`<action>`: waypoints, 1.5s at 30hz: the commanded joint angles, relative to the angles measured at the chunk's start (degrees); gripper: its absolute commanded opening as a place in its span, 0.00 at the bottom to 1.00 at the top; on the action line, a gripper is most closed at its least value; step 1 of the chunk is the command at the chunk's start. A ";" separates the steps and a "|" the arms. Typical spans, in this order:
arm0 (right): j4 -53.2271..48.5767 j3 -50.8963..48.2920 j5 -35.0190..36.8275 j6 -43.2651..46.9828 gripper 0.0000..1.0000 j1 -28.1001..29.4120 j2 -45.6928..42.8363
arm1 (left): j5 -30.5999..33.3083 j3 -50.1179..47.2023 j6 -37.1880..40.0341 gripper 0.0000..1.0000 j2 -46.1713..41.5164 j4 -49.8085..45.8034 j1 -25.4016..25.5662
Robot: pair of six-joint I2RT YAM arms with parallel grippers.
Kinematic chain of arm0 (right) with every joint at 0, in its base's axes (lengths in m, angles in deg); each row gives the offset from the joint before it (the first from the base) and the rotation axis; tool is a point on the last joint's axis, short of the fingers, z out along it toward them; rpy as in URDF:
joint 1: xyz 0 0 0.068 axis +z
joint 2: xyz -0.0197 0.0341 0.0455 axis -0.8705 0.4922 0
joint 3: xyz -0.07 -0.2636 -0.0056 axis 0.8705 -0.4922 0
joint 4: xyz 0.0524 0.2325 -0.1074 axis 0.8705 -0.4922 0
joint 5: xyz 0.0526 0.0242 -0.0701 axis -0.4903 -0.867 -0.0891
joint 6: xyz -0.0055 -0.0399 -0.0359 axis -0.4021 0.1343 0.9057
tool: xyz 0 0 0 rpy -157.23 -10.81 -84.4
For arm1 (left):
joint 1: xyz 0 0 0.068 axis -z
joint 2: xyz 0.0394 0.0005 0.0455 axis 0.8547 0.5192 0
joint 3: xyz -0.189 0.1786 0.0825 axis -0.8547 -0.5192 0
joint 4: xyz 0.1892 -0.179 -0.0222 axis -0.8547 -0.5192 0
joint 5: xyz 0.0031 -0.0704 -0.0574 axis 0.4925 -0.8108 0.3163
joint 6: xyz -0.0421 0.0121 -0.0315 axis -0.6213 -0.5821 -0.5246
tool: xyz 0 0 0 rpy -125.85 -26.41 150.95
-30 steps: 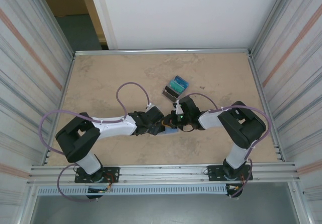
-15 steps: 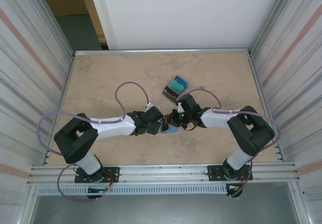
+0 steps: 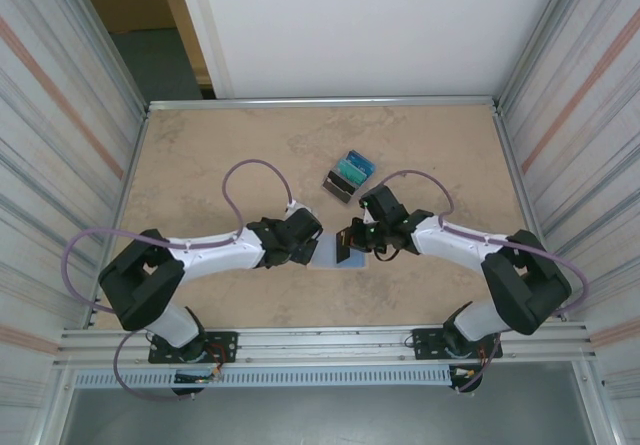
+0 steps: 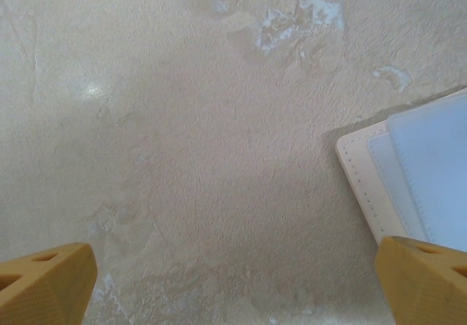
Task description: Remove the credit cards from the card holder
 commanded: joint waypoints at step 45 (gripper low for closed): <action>-14.22 20.40 5.41 28.64 0.00 -11.68 -0.09 | 1.32 -1.55 -0.42 0.99 3.03 0.50 -0.12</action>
